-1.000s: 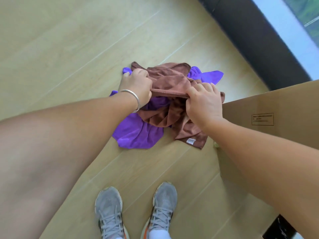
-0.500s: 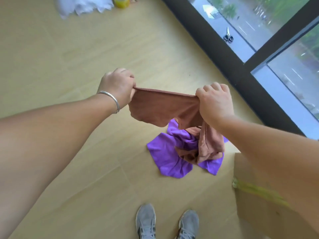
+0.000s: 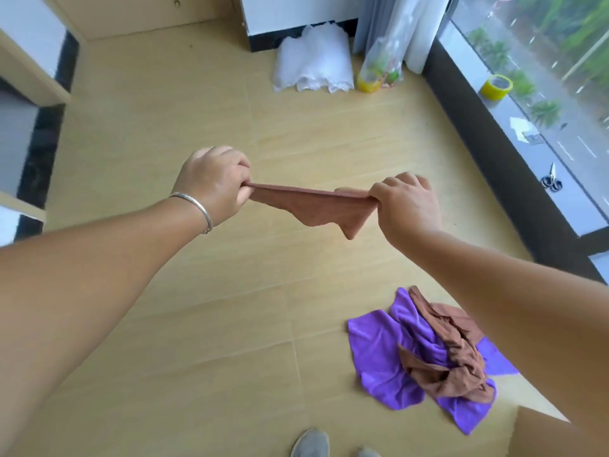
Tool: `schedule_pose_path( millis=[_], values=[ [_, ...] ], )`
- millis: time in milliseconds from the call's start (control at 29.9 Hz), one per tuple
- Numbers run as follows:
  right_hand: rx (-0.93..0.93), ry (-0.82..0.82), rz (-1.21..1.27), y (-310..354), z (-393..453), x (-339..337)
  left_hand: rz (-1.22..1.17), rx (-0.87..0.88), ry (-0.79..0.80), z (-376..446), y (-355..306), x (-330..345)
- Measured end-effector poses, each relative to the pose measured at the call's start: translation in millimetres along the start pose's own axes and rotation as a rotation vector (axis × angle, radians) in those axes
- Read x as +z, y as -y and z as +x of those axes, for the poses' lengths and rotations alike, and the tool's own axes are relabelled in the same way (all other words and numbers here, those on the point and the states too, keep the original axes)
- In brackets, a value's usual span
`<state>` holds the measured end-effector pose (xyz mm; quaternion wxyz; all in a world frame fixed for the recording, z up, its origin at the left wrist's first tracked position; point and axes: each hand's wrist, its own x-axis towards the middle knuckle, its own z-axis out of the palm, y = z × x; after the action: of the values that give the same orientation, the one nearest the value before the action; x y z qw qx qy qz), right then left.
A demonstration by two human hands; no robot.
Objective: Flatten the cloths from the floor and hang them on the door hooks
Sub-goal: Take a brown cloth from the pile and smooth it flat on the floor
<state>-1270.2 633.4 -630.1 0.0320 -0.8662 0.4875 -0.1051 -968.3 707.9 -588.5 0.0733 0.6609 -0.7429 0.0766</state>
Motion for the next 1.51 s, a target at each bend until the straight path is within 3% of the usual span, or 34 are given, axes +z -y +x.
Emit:
schedule_pose_path(
  millis=[134,234,368,469,603,803,937,1339,1506],
  values=[
    [-0.02,0.13,0.019,33,-26,43,0.014,0.013,0.013,-81,1,4],
    [-0.036,0.371,-0.091,50,-64,83,-0.097,0.047,0.128,-150,-31,29],
    [-0.085,0.766,-0.257,67,-127,131,-0.278,0.007,0.435,-240,-126,88],
    [-0.14,0.842,-0.263,77,-171,159,-0.367,-0.082,0.776,-298,-190,132],
    [-0.19,0.9,-0.214,88,-229,191,-0.31,-0.202,0.942,-362,-211,168],
    [-0.252,0.9,-0.161,104,-301,247,-0.136,-0.364,1.008,-431,-165,213],
    [-0.329,0.949,-0.199,115,-342,299,-0.07,-0.338,1.024,-463,-147,266],
    [-0.342,0.885,-0.355,91,-400,455,-0.082,-0.419,0.883,-481,-129,450],
    [-0.37,0.76,-0.348,74,-400,486,-0.007,-0.423,0.776,-470,-126,490]
  ],
)
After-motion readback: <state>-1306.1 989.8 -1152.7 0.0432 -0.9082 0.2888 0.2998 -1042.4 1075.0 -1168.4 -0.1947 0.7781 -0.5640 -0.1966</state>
